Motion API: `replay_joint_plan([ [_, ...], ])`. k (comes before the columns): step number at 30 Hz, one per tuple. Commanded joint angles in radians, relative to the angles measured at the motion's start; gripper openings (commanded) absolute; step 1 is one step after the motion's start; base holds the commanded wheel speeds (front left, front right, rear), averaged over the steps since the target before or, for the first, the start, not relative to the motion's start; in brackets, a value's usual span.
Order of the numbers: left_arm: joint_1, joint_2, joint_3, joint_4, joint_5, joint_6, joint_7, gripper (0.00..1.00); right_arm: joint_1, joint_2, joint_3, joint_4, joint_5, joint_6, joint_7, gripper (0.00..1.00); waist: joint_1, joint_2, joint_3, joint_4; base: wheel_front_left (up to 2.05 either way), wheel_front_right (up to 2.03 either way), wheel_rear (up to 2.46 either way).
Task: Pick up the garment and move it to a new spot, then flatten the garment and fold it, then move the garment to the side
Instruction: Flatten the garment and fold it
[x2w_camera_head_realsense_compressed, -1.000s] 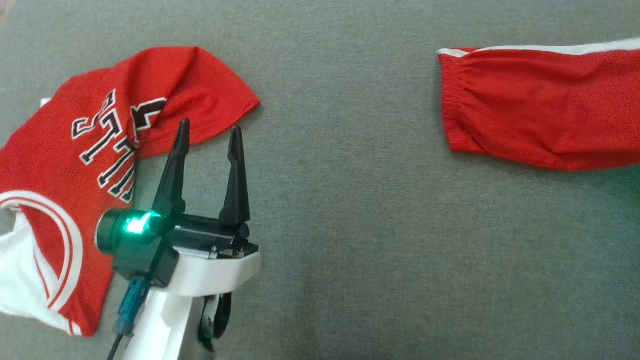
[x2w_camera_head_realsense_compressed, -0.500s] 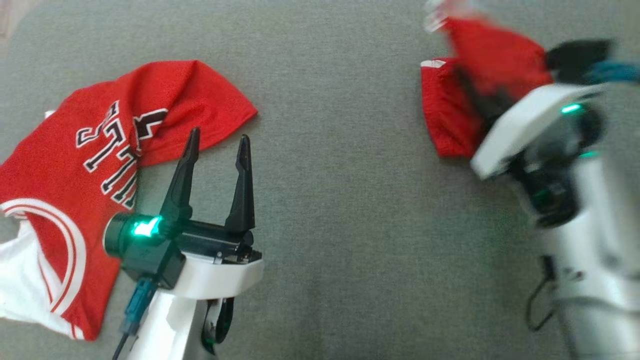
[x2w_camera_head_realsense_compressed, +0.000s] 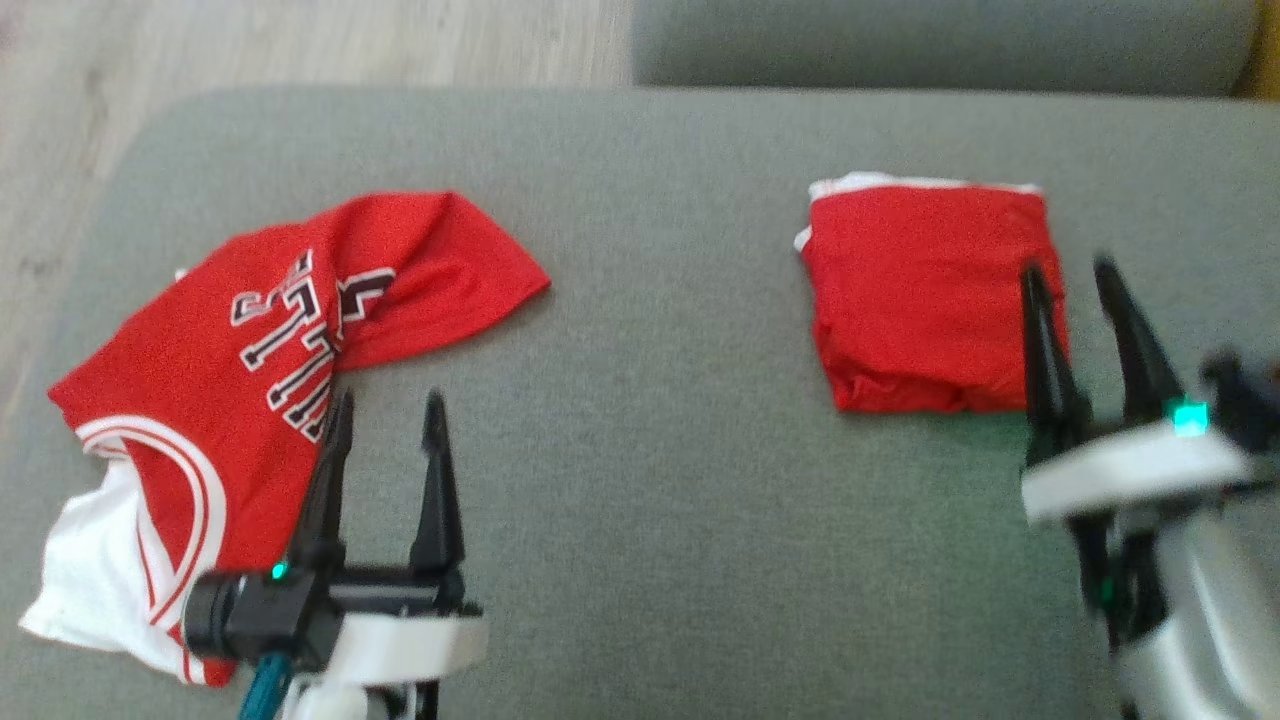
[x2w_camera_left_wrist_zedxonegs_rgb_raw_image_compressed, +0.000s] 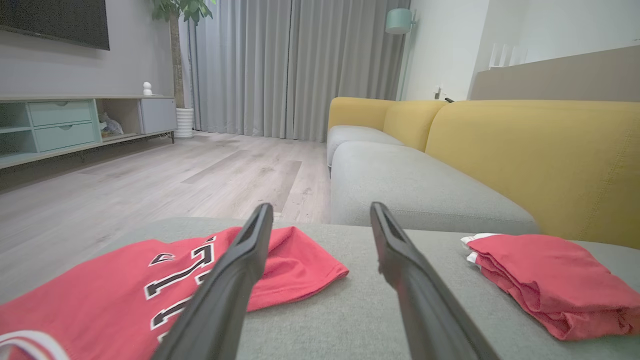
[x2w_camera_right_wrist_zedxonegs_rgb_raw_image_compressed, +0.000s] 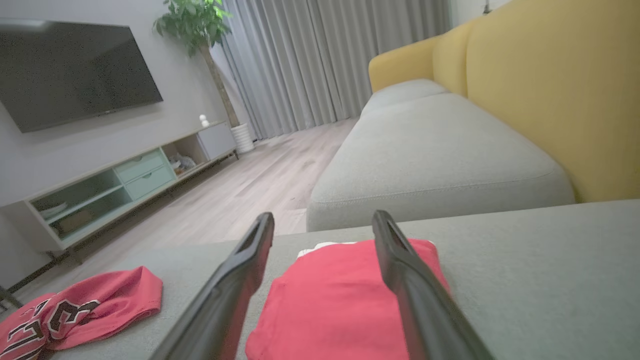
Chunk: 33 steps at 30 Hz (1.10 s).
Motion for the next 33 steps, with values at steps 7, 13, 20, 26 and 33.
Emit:
replay_joint_plan([
  [7, 0.13, 0.0, 0.084, -0.002, 0.021, 0.009, -0.004, 1.0, 0.213, -0.004, 0.052, 0.071, -0.114, 0.007, -0.175, 1.0, 0.0001, -0.0001, -0.188, -0.028, 0.0, 0.0, 0.0],
  [13, 0.185, 0.005, 0.095, 0.019, 0.056, -0.033, -0.004, 1.0, 0.299, 0.05, 0.016, 0.049, -0.207, 0.007, -0.176, 1.0, 0.0001, -0.0001, -0.239, -0.04, 0.0, 0.0, 0.0],
  [20, 0.212, 0.003, 0.108, 0.047, 0.079, -0.065, -0.004, 1.0, 0.347, 0.092, 0.003, 0.044, -0.255, 0.007, -0.176, 1.0, 0.0001, -0.0001, -0.267, -0.049, 0.0, 0.0, 0.0],
  [26, 0.207, 0.001, 0.11, 0.069, 0.089, -0.073, -0.004, 1.0, 0.351, 0.104, -0.001, 0.047, -0.263, 0.007, -0.176, 1.0, 0.0001, -0.0001, -0.271, -0.054, 0.0, 0.0, 0.0],
  [33, 0.19, 0.0, 0.116, 0.095, 0.096, -0.076, -0.004, 1.0, 0.346, 0.109, -0.006, 0.056, -0.263, 0.007, -0.176, 1.0, 0.0001, -0.0001, -0.272, -0.059, 0.0, 0.0, 0.0],
])
